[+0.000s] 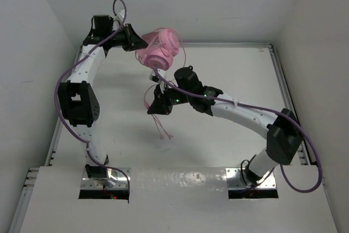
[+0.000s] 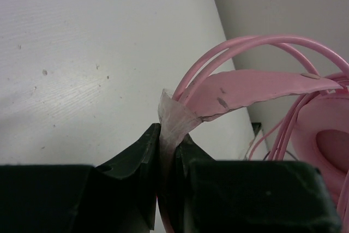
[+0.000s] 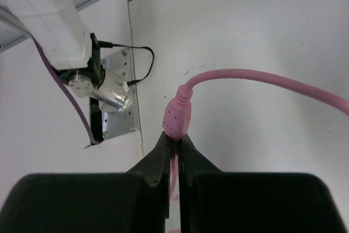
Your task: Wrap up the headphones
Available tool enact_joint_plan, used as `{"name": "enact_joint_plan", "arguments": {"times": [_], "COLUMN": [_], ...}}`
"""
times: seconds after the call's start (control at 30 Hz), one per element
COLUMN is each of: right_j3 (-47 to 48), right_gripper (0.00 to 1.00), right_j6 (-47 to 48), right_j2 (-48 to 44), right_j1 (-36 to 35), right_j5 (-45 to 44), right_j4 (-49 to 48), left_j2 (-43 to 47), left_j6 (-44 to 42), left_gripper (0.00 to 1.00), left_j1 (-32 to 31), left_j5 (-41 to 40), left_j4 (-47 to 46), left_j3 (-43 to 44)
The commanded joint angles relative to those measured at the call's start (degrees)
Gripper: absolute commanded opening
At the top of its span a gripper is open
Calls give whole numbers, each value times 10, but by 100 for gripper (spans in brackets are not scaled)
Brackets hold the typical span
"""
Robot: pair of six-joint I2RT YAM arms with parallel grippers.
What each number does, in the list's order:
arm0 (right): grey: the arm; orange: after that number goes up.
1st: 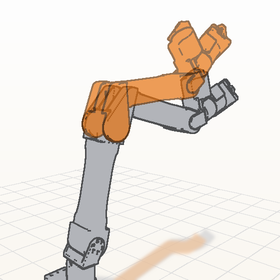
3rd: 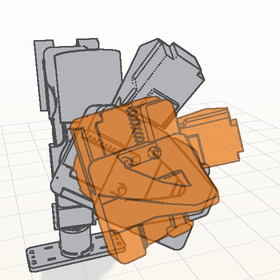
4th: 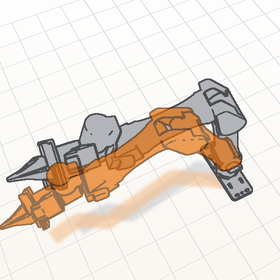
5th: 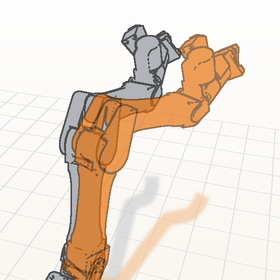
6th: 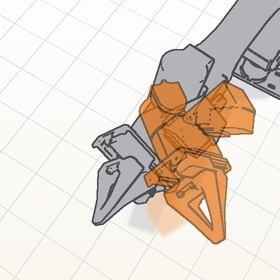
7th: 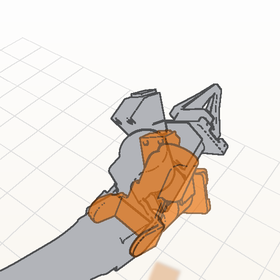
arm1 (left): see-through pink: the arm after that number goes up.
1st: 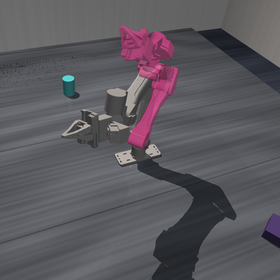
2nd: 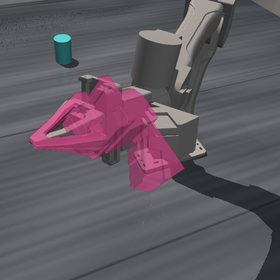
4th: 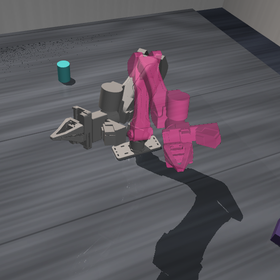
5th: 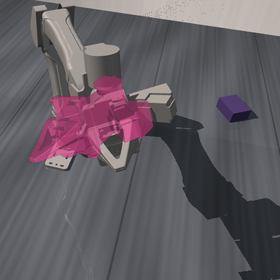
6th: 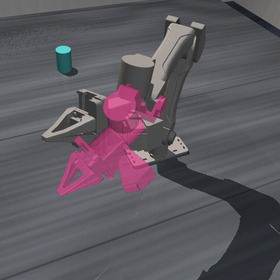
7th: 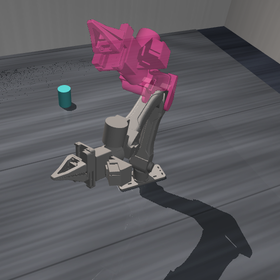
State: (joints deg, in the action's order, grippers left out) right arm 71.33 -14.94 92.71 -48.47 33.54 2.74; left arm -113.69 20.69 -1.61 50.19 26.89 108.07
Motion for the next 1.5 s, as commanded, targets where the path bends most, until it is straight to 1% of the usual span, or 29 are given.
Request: {"name": "enact_joint_plan", "arguments": {"times": [0.0, 0.1, 0.17, 0.2, 0.23, 0.27, 0.33, 0.37, 0.43, 0.53, 0.63, 0.7, 0.73, 0.77, 0.83, 0.87, 0.93, 0.97, 1.03, 1.1, 1.13, 1.2, 1.27, 1.3, 1.33, 1.37, 1.4, 1.43, 1.47], "right_j3": [-50, -35, -7, 38, 68, 129, 185, 228, 280, 315, 372, 386, 390, 391, 388, 378, 358, 353, 346, 329, 295, 264, 251, 260, 304, 331, 357, 405, 427], "right_gripper": [0, 0, 0, 0, 0, 0, 0, 0, 0, 0, 0, 0, 0, 0, 0, 0, 0, 0, 0, 0, 0, 0, 0, 0, 0, 0, 0, 0, 0], "right_j6": [9, 14, 11, 10, 7, -6, -18, -31, -47, -77, -133, -161, -200, -221, -288, -302, -322, -323, -310, -308, -317, -344, -339, -307, -280, -251, -182, -146, -119], "right_j2": [-25, 17, 62, 81, 101, 142, 179, 210, 234, 267, 288, 295, 295, 295, 289, 286, 267, 261, 250, 235, 214, 192, 167, 165, 165, 168, 171, 174, 181], "right_j1": [0, 0, 2, 3, 1, 0, -6, -7, -12, -13, -16, -22, -22, -24, -25, -24, -25, -25, -22, -13, -7, 20, 47, 55, 62, 72, 75, 78, 80], "right_j5": [11, 18, 35, 41, 48, 67, 80, 85, 91, 86, 71, 59, 42, 33, 3, -6, -37, -46, -59, -92, -103, -131, -131, -126, -121, -118, -122, -126, -133], "right_j4": [-106, -129, -143, -144, -141, -138, -144, -151, -169, -209, -248, -290, -308, -350, -389, -412, -419, -417, -398, -365, -364, -363, -312, -270, -156, -97, -35, 78, 124], "left_j2": [21, 47, 69, 72, 73, 75, 75, 76, 76, 77, 77, 77, 77, 78, 77, 78, 78, 78, 77, 78, 80, 82, 80, 80, 75, 73, 71, 68, 68], "left_j6": [133, 121, 74, 46, 36, 23, 17, 16, 5, -27, -105, -132, -143, -164, -180, -194, -204, -224, -235, -254, -276, -301, -339, -354, -381, -396, -411, -439, -453], "left_gripper": [0, 0, 0, 0, 0, 0, 0, 0, 0, 0, 0, 0, 0, 0, 0, 0, 0, 0, 0, 0, 0, 0, 0, 0, 0, 0, 0, 0, 0], "left_j1": [16, 16, 15, 14, 13, 13, 12, 12, 12, 12, 10, 9, 8, 8, 8, 8, 8, 8, 8, 8, 8, 6, 6, 4, 2, -1, -9, -13, -16], "left_j5": [81, 61, 31, 25, 12, 7, -5, -9, -11, -31, -80, -107, -133, -145, -172, -178, -186, -188, -180, -170, -172, -194, -210, -219, -225, -234, -256, -264, -272], "left_j4": [-112, -123, -90, -60, -52, -41, -41, -44, -40, -21, 27, 38, 41, 47, 50, 53, 57, 60, 65, 74, 83, 92, 107, 112, 125, 134, 141, 153, 157], "left_j3": [7, 6, 23, 33, 40, 39, 26, 21, 8, -4, -22, -33, -42, -46, -56, -58, -61, -61, -61, -60, -59, -56, -52, -49, -45, -40, -29, -26, -24]}}
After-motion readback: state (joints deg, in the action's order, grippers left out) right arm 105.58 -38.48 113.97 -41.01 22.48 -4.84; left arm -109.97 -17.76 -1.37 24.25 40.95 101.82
